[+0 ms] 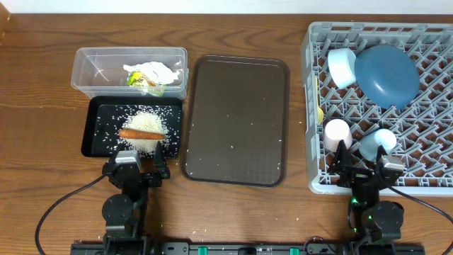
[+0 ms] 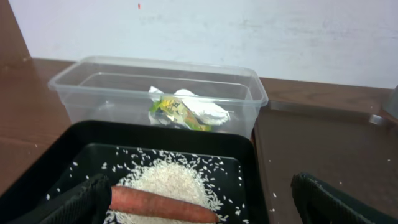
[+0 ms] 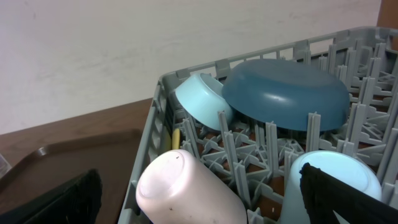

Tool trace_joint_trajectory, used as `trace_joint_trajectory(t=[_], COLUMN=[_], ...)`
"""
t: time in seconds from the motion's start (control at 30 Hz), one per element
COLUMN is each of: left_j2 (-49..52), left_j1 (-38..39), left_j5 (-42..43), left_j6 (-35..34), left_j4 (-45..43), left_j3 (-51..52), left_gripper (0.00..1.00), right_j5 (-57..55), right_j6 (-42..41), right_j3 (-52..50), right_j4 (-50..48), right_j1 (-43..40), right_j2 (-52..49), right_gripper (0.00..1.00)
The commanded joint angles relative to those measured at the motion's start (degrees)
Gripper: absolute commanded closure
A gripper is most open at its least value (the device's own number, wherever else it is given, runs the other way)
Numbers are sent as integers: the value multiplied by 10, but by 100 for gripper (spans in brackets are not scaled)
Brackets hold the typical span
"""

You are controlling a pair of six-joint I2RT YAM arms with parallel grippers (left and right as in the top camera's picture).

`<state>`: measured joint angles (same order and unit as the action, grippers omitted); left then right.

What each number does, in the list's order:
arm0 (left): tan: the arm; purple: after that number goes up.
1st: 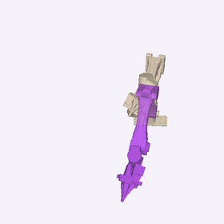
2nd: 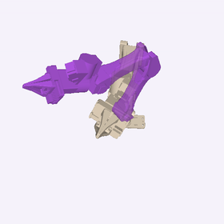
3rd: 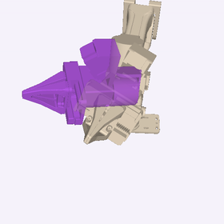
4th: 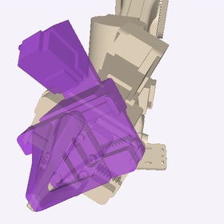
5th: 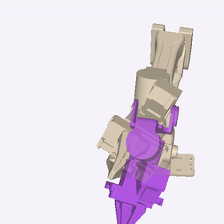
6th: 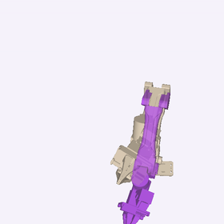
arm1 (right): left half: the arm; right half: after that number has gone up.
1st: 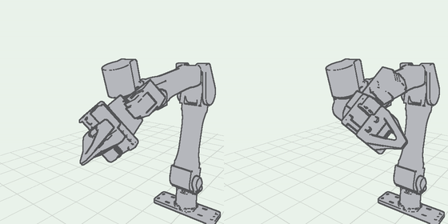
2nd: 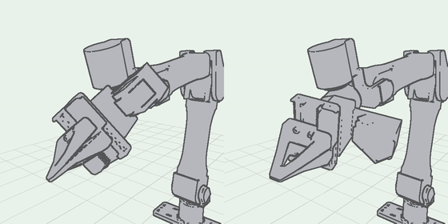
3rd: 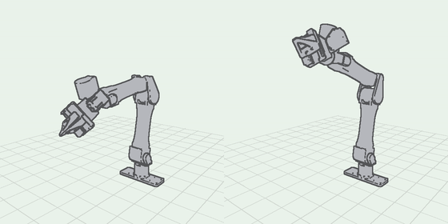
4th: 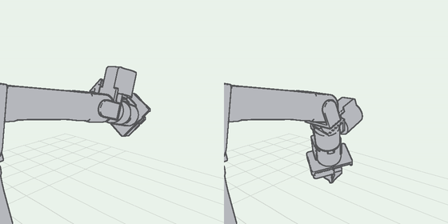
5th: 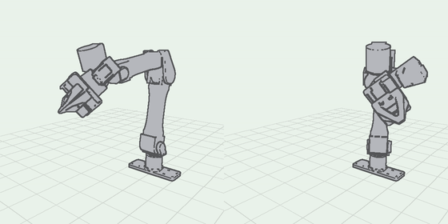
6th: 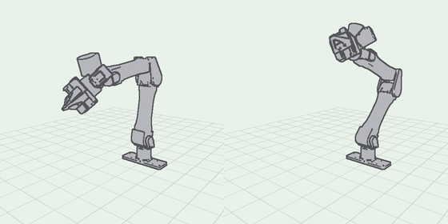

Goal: Sort waste into correct bins and load items into the dishwasher rack

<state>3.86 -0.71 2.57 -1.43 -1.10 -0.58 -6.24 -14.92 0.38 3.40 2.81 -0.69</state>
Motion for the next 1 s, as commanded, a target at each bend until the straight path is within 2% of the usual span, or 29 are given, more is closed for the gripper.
trace_joint_trajectory(t=[0.0,0.13,0.23,0.97], left_j2=[-8,-12,-36,-36], left_j1=[-3,-9,-10,-10], left_j5=[-5,-5,-5,-3], left_j6=[24,30,29,29], left_j4=[-6,4,53,49], left_j3=[4,4,4,3], left_gripper=[5,5,5,5], right_j5=[-4,-4,-4,-4], right_j6=[-7,-7,-7,-7], right_j3=[-1,-1,-1,-1], right_j4=[2,2,2,2], right_j1=[-9,-9,-9,-9], right_j2=[4,4,4,4], right_gripper=[1,1,1,1])
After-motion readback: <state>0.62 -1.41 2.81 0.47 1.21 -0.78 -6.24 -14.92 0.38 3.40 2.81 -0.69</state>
